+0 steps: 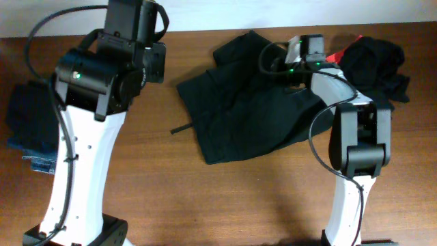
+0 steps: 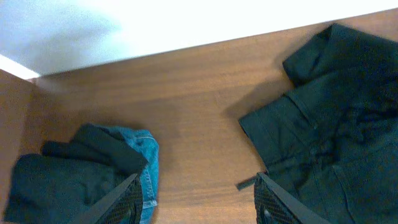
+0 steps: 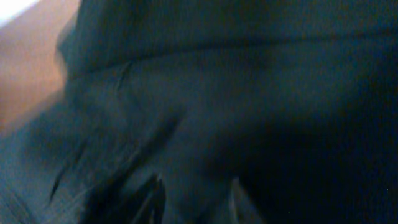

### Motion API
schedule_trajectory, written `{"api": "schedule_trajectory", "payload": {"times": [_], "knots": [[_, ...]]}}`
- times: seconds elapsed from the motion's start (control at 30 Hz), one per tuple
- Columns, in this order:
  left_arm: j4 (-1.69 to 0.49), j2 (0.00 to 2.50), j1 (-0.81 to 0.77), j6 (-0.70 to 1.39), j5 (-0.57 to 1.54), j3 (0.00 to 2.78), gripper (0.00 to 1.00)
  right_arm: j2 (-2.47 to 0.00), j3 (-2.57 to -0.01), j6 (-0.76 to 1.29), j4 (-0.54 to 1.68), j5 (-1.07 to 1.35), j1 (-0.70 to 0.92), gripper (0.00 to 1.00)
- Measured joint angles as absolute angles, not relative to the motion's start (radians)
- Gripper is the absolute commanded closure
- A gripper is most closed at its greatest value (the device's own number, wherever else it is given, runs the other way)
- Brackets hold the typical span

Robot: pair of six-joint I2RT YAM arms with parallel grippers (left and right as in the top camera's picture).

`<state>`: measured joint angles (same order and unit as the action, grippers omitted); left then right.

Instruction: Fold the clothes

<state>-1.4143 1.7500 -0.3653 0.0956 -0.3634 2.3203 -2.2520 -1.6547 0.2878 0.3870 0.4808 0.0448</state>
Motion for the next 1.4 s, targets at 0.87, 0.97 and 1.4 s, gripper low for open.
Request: {"api": "schedule_trajectory", "payload": {"times": [0.87, 0.97, 1.4], "knots": [[-0.671, 2.081, -0.1, 0.192, 0.377, 1.636, 0.02, -1.652, -1.674, 0.049, 1.037, 0.37, 0.066, 0.5], [-0.618, 2.16, -0.092, 0.225, 0.492, 1.635, 0.02, -1.652, -1.674, 0.031, 1.063, 0.364, 0.067, 0.5], [-0.44, 2.233, -0.094, 0.375, 0.649, 1.626, 0.25, -1.652, -1.674, 0.005, 1.071, 0.363, 0.067, 0.55]]}}
